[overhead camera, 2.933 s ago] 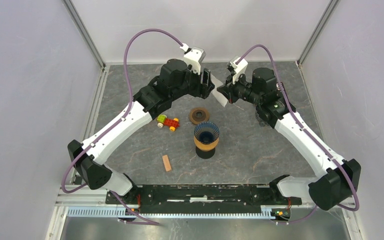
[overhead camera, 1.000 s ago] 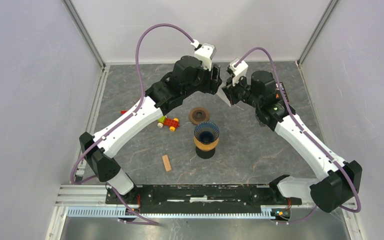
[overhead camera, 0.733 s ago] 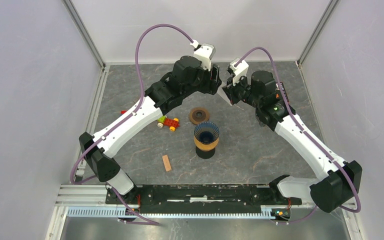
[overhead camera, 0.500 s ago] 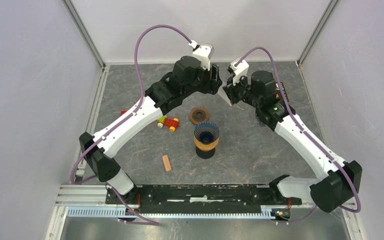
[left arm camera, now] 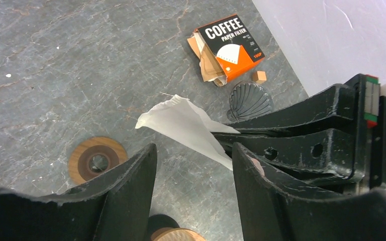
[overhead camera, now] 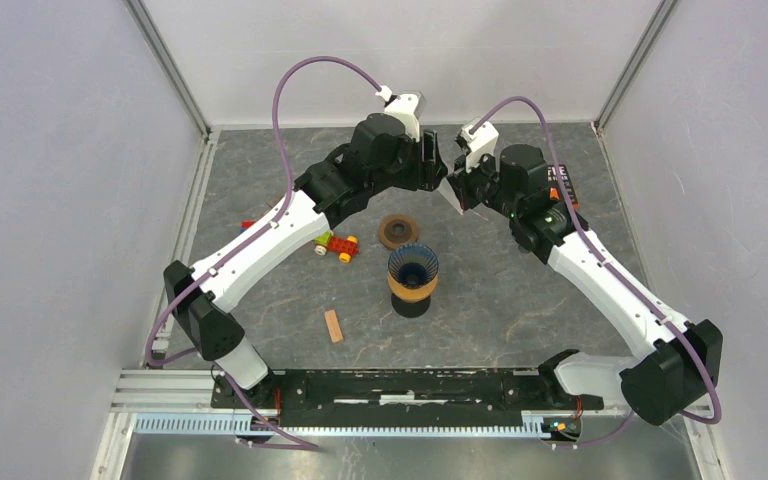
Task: Place the coffee filter in the dripper
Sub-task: Pick up the coffee filter from the coffee filter holder.
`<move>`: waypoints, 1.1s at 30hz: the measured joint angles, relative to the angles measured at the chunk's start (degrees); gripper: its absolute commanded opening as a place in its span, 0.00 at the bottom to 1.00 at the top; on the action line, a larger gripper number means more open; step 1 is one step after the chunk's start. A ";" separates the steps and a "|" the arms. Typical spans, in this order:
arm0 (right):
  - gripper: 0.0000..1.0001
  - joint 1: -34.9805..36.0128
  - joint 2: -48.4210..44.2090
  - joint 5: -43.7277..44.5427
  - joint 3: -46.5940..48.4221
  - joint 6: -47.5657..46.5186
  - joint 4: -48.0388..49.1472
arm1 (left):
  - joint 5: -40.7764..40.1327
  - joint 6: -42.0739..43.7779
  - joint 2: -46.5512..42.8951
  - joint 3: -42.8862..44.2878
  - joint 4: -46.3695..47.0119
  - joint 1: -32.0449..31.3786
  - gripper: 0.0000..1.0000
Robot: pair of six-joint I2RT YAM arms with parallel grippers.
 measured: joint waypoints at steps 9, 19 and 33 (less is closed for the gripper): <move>0.00 0.04 0.02 0.74 -0.48 0.13 -0.02 | 1.22 -1.22 1.09 0.74 -0.15 0.09 0.58; 0.00 0.13 0.02 1.11 -0.48 0.17 -0.02 | 1.05 -1.22 2.29 0.74 -0.24 0.09 0.57; 0.00 0.87 0.00 4.74 -0.94 0.11 0.00 | -1.09 -2.60 6.58 4.07 -2.93 0.48 0.53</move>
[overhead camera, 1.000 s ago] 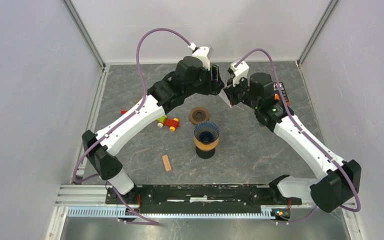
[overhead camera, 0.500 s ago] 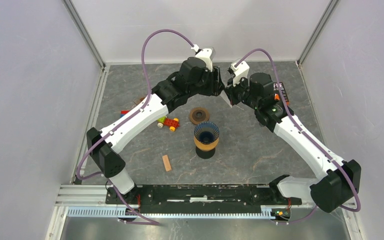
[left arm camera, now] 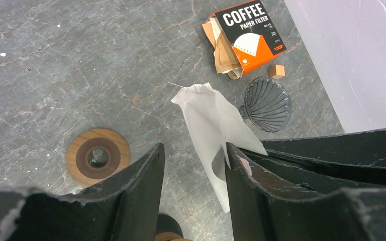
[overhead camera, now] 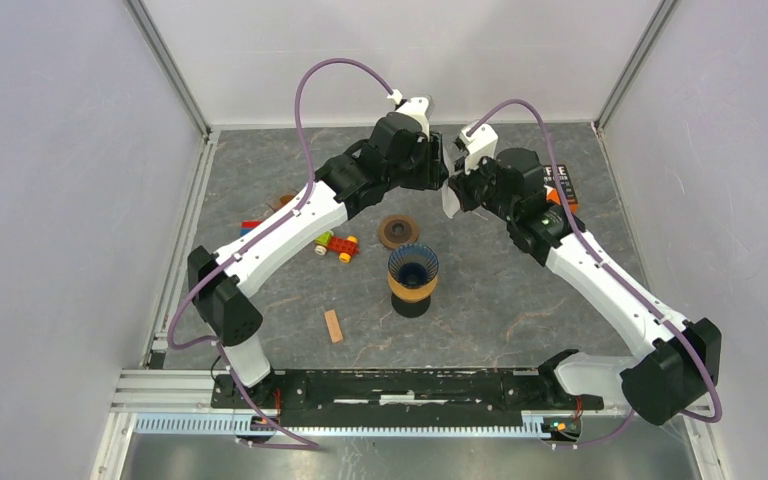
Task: Place the coffee filter in the dripper
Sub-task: Pick up the coffee filter from the coffee filter holder.
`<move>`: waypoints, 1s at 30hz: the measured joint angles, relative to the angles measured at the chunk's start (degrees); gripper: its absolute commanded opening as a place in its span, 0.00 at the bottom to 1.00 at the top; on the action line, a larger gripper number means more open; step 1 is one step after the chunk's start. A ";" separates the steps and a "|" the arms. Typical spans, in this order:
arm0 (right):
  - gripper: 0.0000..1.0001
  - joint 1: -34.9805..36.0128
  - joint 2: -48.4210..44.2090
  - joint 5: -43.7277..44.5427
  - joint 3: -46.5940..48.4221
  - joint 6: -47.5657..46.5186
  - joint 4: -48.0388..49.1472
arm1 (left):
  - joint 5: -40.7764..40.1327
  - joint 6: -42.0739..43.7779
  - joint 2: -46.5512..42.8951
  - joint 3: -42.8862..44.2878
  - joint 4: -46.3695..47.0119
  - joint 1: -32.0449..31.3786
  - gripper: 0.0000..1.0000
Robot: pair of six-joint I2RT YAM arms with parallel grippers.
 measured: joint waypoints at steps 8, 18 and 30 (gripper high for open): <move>0.00 0.94 0.00 2.67 -0.59 -0.17 -0.02 | -0.85 0.00 0.00 0.46 -0.26 0.00 0.37; 0.00 1.05 -0.02 3.82 -0.59 -0.37 -0.02 | -0.85 0.17 0.00 0.35 0.42 0.00 0.11; 0.00 1.03 -0.83 6.62 -0.59 -0.83 -0.07 | -0.85 3.48 -0.61 -1.66 2.45 0.00 0.02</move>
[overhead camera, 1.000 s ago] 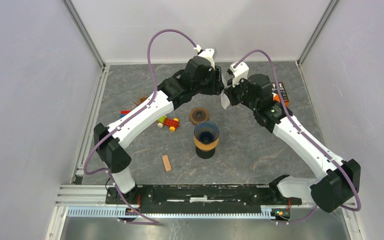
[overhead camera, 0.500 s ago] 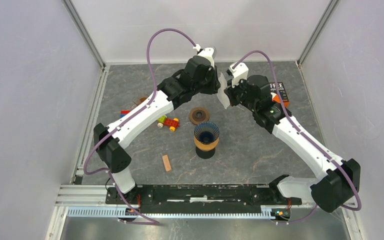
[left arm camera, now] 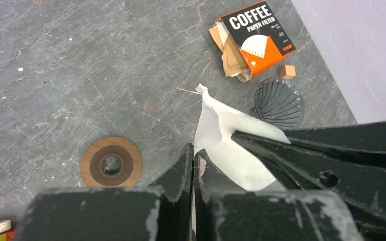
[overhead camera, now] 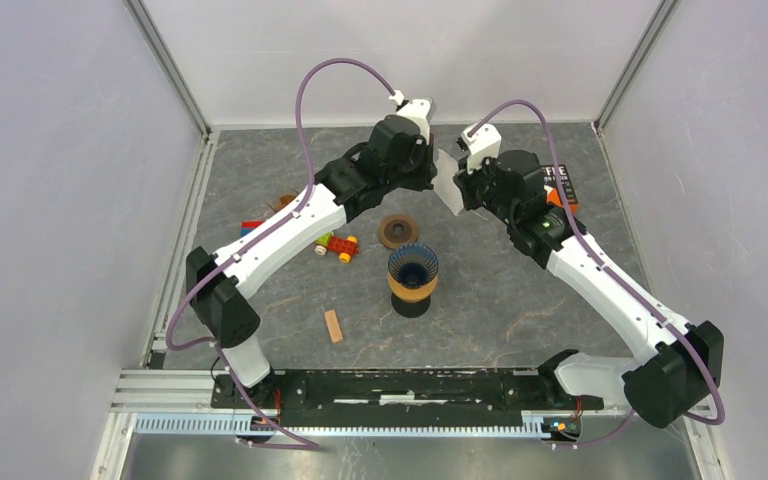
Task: Place the coffee filter in the dripper
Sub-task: Pick up the coffee filter from the coffee filter holder.
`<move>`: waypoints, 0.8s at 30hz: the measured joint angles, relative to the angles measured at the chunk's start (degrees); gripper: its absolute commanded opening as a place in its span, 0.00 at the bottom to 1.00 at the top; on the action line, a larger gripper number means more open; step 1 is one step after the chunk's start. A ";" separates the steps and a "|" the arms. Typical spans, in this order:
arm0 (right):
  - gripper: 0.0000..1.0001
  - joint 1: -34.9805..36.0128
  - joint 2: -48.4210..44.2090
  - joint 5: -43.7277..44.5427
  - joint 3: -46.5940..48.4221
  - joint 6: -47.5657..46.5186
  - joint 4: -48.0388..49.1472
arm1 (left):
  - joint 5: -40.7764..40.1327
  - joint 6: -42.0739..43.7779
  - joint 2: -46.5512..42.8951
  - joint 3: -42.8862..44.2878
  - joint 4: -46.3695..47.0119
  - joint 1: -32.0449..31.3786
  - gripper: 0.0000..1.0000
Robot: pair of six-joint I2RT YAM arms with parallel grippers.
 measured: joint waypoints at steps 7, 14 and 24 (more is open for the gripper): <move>0.00 -0.17 0.00 1.09 0.00 -0.15 0.00 | -0.02 3.58 -2.71 -5.18 2.03 0.00 0.02; 0.00 -0.48 0.00 1.05 0.00 -0.15 0.00 | -0.02 6.03 -4.42 -7.04 3.58 0.00 0.03; 0.00 -0.48 0.00 -0.24 0.00 -0.20 0.02 | -0.50 8.74 -5.25 -7.74 5.05 -0.02 0.34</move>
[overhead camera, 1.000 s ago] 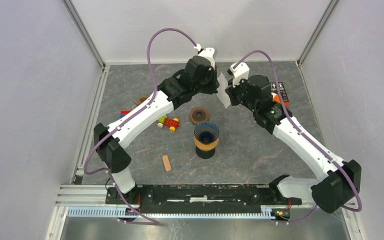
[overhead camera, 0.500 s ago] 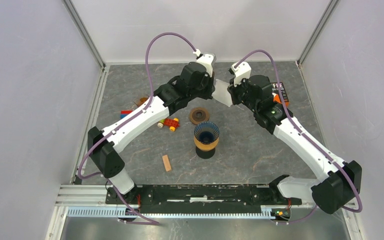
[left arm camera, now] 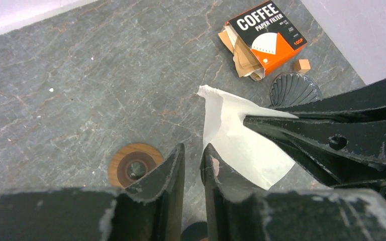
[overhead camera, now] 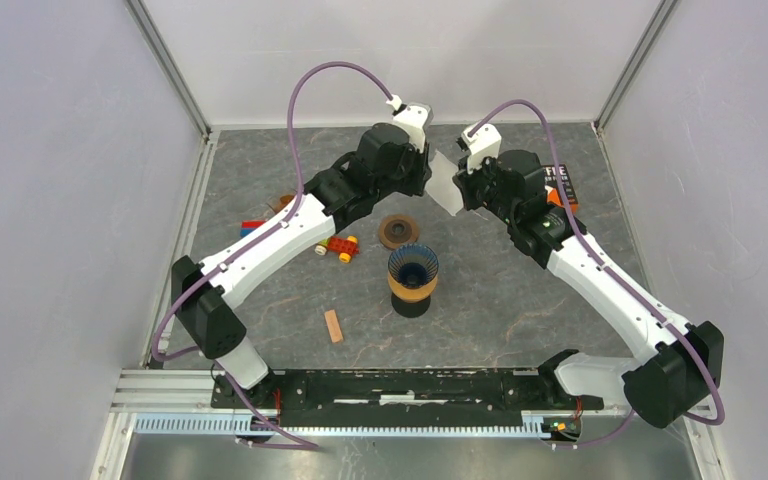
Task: Place the coffee filter in the dripper
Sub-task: Pick up the coffee filter from the coffee filter holder.
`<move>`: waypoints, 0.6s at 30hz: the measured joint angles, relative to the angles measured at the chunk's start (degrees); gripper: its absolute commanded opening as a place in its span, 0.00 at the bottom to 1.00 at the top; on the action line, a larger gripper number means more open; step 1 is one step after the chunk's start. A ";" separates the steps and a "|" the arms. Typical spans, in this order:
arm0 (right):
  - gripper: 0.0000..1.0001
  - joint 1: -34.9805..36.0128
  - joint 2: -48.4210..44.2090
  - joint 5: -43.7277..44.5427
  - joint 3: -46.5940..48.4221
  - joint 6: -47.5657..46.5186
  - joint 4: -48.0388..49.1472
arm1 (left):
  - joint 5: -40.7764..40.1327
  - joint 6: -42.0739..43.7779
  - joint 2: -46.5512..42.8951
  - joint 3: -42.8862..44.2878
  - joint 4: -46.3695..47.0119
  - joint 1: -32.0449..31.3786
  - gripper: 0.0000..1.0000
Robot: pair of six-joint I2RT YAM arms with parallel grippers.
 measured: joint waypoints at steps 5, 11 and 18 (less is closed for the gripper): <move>0.00 0.00 0.00 -2.32 0.00 0.11 0.00 | -0.09 1.29 -0.04 0.02 0.92 0.02 0.49; 0.00 0.00 0.00 -4.35 0.00 0.50 0.02 | -0.09 2.27 0.76 2.27 0.83 0.02 0.53; 0.00 0.00 0.00 -5.33 -0.15 0.50 0.07 | 0.61 2.64 2.19 5.51 0.87 0.02 0.55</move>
